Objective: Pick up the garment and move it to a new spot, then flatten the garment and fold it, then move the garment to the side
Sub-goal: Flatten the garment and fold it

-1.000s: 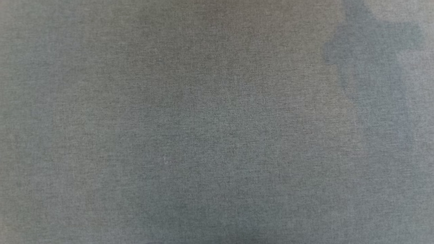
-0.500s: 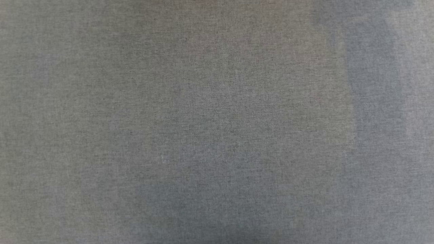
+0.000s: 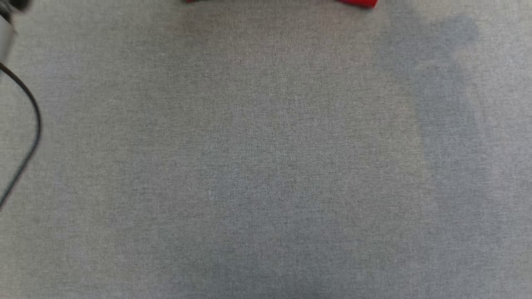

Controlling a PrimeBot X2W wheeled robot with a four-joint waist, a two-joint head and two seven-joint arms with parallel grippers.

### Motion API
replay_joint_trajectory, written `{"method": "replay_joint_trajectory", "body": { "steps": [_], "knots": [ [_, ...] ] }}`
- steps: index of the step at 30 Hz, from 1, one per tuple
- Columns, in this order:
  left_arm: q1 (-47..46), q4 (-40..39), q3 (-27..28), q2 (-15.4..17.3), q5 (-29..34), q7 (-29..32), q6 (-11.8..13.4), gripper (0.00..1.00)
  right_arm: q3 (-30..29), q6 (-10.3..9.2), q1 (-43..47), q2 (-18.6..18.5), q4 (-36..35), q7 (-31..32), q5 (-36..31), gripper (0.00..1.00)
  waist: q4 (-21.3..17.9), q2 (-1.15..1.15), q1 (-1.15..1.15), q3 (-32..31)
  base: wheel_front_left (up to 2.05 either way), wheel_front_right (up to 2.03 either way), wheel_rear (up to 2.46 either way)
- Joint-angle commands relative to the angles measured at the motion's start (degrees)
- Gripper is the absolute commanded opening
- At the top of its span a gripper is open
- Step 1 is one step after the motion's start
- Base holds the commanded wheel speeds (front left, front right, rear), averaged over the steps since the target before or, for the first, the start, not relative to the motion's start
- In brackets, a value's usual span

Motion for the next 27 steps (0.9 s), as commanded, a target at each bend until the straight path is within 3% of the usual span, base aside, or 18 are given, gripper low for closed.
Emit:
{"method": "replay_joint_trajectory", "body": {
  "steps": [1, 13, 20, 27],
  "knots": [
    [2.6, 0.2, -0.2, -0.5, -0.5, -1.1, 0.5, 0.00, 0.4, -0.05, 2.8, -0.4, -0.9, -1.1, 1.6, 0.00, 0.2, 0.00, 0.00, -1.6, 0.00, 0.00, 0.00],
    [25.0, -5.2, 1.1, 1.9, -3.0, -4.2, 2.5, 0.00, 5.9, -0.05, 20.9, -5.8, -9.0, -4.0, 8.3, 0.00, 0.3, 0.00, 0.00, -8.1, 0.00, 0.00, 0.00],
    [43.7, -11.0, 6.9, 3.8, -4.7, -4.3, 4.1, 0.00, 7.2, -0.05, 34.3, -10.3, -16.3, -4.8, 10.7, 0.00, -0.2, 0.00, 0.00, -12.5, 0.00, 0.00, 0.00],
    [59.4, -13.8, 13.1, 3.4, -3.7, -4.3, 4.5, 0.00, 3.8, -0.05, 49.4, -14.1, -20.7, -5.3, 11.8, 0.00, -0.2, 0.00, 0.00, -16.3, 0.00, 0.00, 0.00]
  ]
}}
